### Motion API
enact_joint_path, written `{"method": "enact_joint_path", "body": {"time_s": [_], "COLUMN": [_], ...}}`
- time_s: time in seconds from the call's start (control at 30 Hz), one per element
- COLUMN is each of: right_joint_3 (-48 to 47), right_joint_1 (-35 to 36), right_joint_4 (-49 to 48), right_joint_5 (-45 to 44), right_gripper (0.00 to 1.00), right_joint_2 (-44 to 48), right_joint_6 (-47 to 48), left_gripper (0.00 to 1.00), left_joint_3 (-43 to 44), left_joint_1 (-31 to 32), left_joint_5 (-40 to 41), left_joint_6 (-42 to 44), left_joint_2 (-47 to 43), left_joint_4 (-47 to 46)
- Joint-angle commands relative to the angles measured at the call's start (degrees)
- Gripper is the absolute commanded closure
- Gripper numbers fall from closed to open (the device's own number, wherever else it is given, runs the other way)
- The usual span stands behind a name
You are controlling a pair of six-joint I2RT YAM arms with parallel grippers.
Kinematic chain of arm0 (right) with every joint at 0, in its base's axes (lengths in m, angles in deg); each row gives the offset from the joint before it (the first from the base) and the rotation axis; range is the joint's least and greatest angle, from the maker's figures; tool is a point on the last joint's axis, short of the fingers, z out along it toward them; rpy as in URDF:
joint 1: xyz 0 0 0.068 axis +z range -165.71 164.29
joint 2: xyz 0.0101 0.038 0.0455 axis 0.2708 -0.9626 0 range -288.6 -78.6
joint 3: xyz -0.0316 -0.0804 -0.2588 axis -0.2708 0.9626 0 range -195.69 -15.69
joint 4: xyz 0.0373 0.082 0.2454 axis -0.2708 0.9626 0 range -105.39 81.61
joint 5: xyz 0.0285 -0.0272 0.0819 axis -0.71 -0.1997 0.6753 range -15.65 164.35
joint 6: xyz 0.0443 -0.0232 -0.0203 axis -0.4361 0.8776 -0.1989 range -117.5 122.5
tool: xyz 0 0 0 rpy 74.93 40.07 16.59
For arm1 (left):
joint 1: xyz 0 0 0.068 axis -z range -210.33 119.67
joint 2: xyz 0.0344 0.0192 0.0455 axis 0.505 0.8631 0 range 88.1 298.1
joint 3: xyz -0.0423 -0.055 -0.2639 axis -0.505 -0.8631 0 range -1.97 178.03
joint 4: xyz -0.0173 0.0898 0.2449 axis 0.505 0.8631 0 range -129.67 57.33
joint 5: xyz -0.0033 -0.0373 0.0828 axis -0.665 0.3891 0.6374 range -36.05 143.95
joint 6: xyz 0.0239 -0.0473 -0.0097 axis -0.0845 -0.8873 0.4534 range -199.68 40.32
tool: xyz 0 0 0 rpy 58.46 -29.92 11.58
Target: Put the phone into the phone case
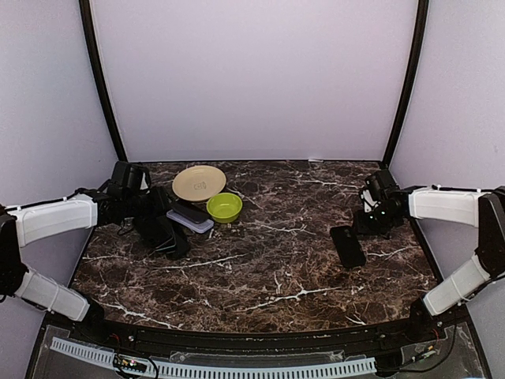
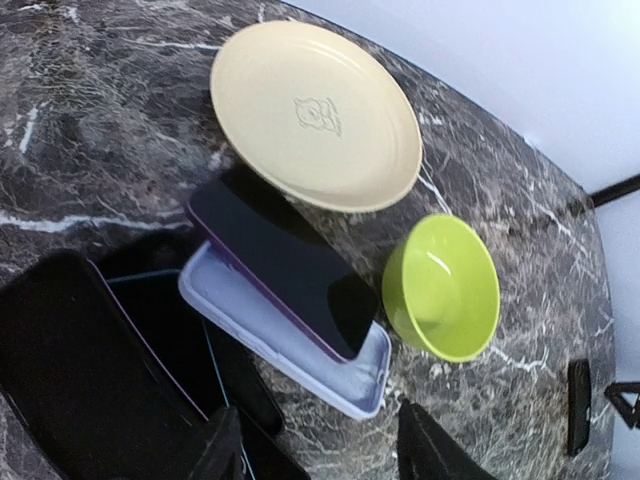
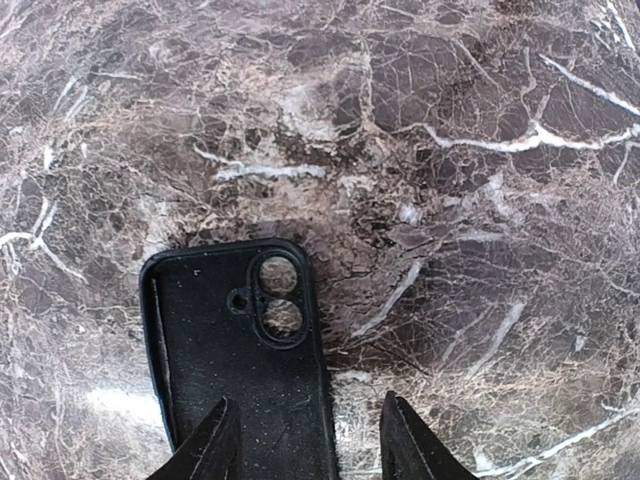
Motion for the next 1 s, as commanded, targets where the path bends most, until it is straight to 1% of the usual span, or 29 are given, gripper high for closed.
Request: {"method": "enact_joint_path", "body": {"time_s": [0.0, 0.03, 0.07, 0.17, 0.2, 0.23, 0.4, 0.5, 0.57, 0.7, 0.83, 0.97], "right_joint_3": [-1.1, -1.0, -0.9, -0.9, -0.9, -1.0, -1.3, -1.5, -1.5, -1.5, -1.7, -2.0], "right_joint_1": [0.3, 0.4, 0.4, 0.5, 0.6, 0.7, 0.9, 1.0, 1.2, 1.4, 1.4, 1.5], "right_joint_4": [-0.2, -0.4, -0.5, -0.7, -0.7, -0.6, -0.4, -0.3, -0.2, -0.2, 0.0, -0.1], "right_joint_5": [0.7, 0.8, 1.0, 1.1, 1.2, 1.3, 1.5, 1.6, 1.8, 1.7, 1.5, 1.7], "right_gripper": [0.52, 0.52, 0.52, 0.52, 0.52, 0.52, 0.53, 0.53, 0.54, 0.54, 0.54, 0.54], "right_joint_2": [1.7, 1.9, 2.2, 3.1, 3.3, 3.5, 3.7, 3.2, 3.0, 3.4, 3.6, 3.4], "right_joint_6": [0.0, 0.1, 0.2, 0.3, 0.4, 0.5, 1.0, 1.0, 1.0, 0.9, 1.0, 1.1], "left_gripper": [0.40, 0.39, 0.37, 0.36, 0.36, 0.36, 0.36, 0.37, 0.41, 0.48, 0.53, 0.54], "left_joint_3": [0.4, 1.6, 2.4, 6.7, 8.5, 9.2, 12.3, 14.8, 15.8, 15.9, 15.9, 15.4], "left_joint_1": [-7.8, -9.3, -12.0, -15.5, -16.6, -17.6, -18.7, -18.8, -18.8, -18.8, -18.8, -18.6], "left_joint_5": [-6.6, -7.7, -10.5, -16.6, -17.4, -18.5, -19.3, -21.0, -21.7, -23.7, -24.5, -25.4], "left_joint_6": [-10.9, -11.9, -13.4, -14.6, -14.8, -15.2, -13.8, -12.2, -12.0, -12.0, -11.5, -10.5], "left_joint_2": [3.6, 4.9, 8.0, 15.0, 18.4, 20.0, 27.9, 32.1, 35.0, 37.1, 37.1, 35.6], "left_joint_4": [-10.1, -11.1, -11.7, -13.5, -13.4, -13.0, -15.9, -15.4, -15.7, -16.5, -14.2, -12.3]}}
